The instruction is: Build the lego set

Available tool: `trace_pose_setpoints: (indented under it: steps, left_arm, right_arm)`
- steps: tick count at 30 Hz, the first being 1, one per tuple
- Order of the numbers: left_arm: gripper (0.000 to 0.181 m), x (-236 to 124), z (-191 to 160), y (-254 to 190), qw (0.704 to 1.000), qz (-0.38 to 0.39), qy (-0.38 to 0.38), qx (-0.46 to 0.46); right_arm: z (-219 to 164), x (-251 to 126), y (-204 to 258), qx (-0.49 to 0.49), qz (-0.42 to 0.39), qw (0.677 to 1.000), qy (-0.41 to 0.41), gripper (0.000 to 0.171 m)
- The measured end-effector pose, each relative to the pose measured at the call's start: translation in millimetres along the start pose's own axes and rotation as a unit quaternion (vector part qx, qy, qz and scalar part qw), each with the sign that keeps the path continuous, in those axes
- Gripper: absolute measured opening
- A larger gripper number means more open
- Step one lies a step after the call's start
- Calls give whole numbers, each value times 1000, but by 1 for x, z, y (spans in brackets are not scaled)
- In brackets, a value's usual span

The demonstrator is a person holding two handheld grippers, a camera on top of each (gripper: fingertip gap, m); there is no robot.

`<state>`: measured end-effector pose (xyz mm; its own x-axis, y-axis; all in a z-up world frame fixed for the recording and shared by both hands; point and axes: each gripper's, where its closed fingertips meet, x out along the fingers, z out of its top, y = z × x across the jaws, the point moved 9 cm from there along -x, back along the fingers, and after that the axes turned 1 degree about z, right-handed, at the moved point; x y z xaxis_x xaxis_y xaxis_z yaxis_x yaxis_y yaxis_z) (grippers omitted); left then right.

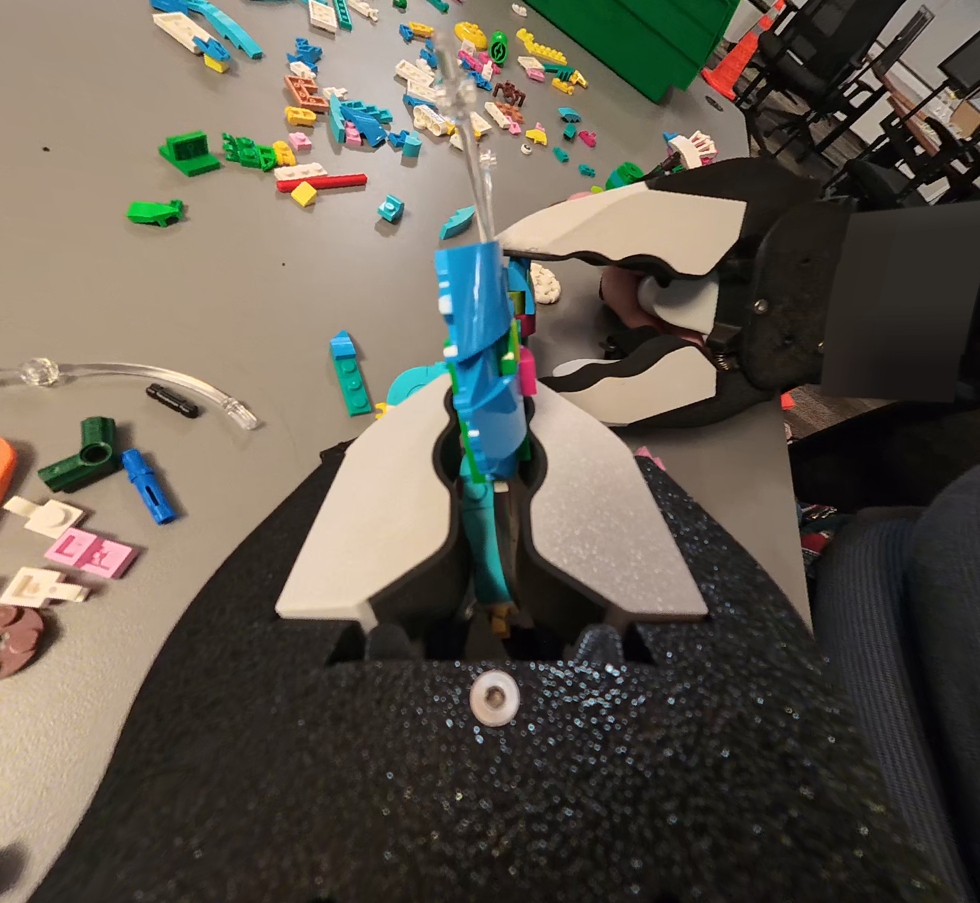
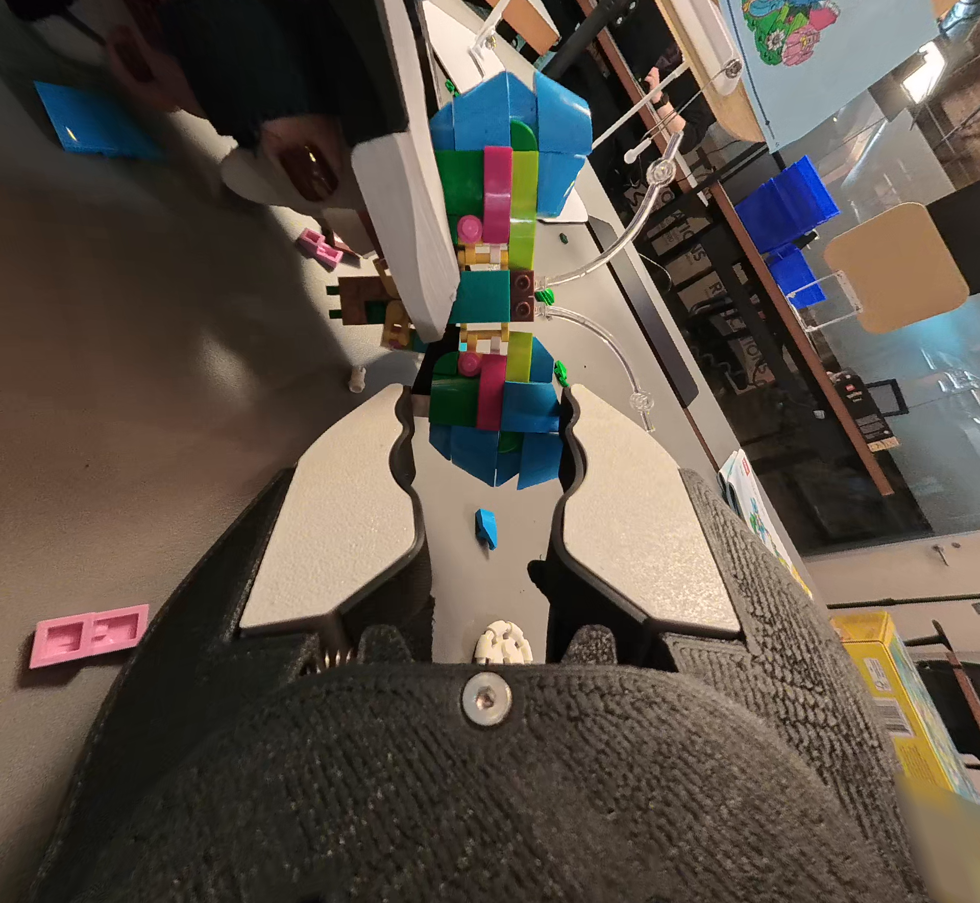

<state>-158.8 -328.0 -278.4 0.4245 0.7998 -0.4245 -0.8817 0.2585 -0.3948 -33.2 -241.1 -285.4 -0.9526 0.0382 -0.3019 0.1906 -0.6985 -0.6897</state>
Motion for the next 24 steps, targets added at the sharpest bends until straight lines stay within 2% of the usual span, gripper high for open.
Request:
trace_pose_setpoints:
  steps: [21, 24]
  left_arm:
    - [18, 4, 1, -5, 999, 22, 14, 28]
    - [18, 10, -3, -7, 998, 28, 33, 38]
  right_arm:
    - [-1, 1, -1, 11, 2, 1000, 0, 51]
    - [1, 1, 4, -13, 0, 1000, -5, 42]
